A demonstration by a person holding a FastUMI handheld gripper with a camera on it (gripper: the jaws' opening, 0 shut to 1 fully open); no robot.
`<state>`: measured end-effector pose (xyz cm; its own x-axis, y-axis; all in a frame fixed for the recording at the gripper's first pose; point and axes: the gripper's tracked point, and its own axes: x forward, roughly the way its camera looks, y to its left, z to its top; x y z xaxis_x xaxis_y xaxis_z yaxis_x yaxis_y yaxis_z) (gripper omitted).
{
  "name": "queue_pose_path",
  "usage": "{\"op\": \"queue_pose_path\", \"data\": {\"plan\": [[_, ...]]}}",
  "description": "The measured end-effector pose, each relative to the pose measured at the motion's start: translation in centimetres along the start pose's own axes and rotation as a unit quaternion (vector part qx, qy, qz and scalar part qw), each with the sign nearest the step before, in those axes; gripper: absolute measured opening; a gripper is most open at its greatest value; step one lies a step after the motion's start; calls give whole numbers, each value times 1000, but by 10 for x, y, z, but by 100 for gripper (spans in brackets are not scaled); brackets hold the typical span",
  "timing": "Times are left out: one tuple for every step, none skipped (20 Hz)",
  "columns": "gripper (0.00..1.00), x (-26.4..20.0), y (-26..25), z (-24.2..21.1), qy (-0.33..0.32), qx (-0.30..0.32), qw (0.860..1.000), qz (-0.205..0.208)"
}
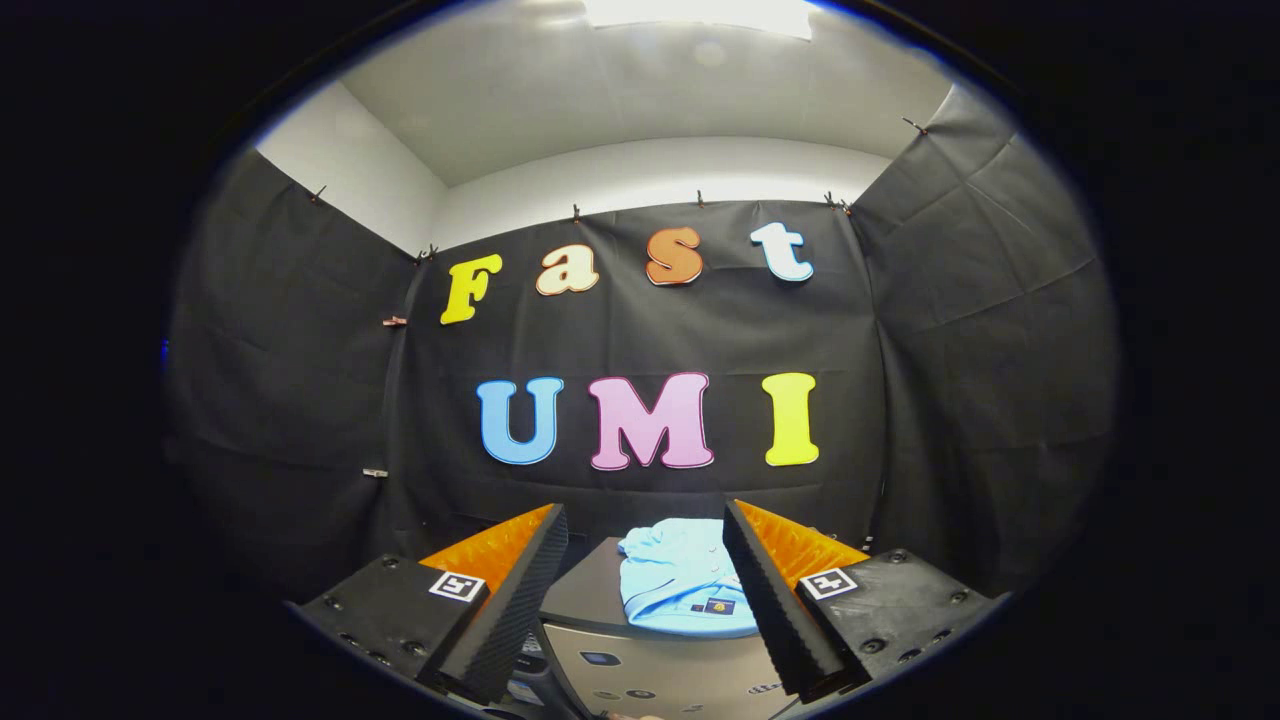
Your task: Put the clothes into the washing machine and then close the washing machine lid.
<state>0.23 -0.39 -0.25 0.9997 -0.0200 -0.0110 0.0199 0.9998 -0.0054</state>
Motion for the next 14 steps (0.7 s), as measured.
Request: {"op": "queue_pose_path", "data": {"plan": [[98, 3, -1, 0, 1, 0, 1000, 0], [98, 4, -1, 0, 2, 0, 1000, 0], [98, 7, -2, 0, 4, -2, 1000, -2], [98, 11, -4, 1, 3, -5, 1000, -5], [98, 16, -8, 4, 1, -8, 1000, -12], [98, 21, -11, 7, -1, -13, 1000, -18], [98, 26, -13, 9, -2, -17, 1000, -20], [98, 32, -12, 10, -1, -18, 1000, -19], [98, 39, -12, 12, 2, -17, 1000, -16], [98, 47, -13, 13, 8, -12, 1000, -14], [98, 58, -17, 17, 12, -3, 1000, -16], [98, 68, -21, 20, 17, 5, 1000, -18], [98, 79, -23, 22, 21, 11, 1000, -18], [98, 91, -27, 24, 27, 15, 999, -19]]}}
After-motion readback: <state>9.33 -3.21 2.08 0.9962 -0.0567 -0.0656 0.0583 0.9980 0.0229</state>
